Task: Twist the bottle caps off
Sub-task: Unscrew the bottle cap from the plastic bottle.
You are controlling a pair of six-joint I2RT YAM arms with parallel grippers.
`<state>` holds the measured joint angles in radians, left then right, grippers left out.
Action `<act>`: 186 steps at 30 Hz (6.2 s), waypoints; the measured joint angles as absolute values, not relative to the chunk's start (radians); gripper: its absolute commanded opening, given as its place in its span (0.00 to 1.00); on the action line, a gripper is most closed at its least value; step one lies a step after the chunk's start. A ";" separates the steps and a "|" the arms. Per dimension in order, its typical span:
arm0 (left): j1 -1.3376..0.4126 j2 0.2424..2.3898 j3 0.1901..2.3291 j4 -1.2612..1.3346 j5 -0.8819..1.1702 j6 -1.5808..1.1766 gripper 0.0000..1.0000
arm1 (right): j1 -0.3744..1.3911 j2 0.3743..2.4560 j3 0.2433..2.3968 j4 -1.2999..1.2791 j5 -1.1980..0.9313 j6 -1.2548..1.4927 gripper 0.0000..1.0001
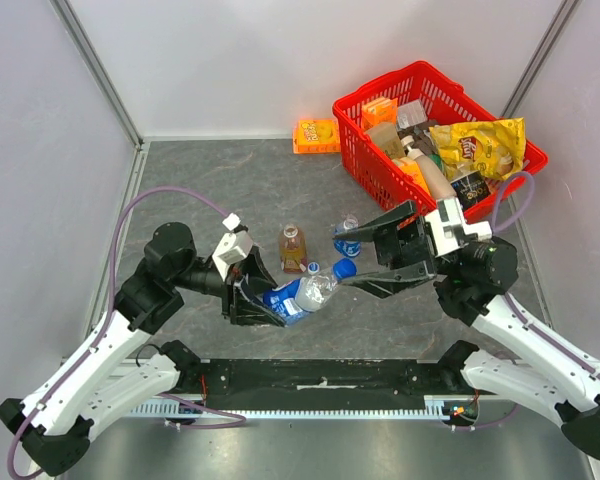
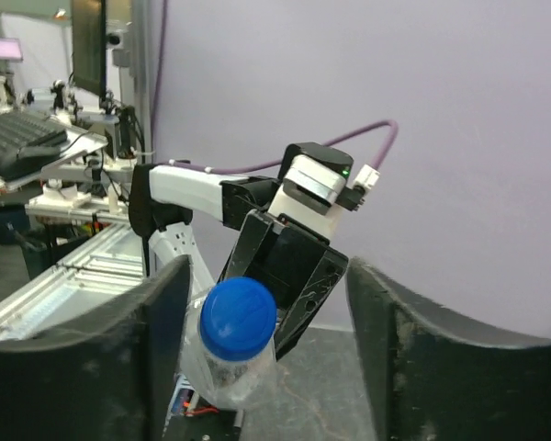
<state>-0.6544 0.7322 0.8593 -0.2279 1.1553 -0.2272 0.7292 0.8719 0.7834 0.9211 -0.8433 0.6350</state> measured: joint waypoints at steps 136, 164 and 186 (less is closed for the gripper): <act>-0.658 0.688 0.799 -0.199 1.164 -0.289 0.02 | 0.672 1.164 0.825 1.343 -1.002 1.146 0.00; -0.661 0.678 0.800 -0.281 0.950 -0.126 0.02 | 0.679 0.883 0.851 0.732 -0.733 0.624 0.97; -0.661 0.692 0.778 -0.417 0.355 -0.039 0.02 | 0.679 1.092 1.013 0.214 -0.374 0.577 0.98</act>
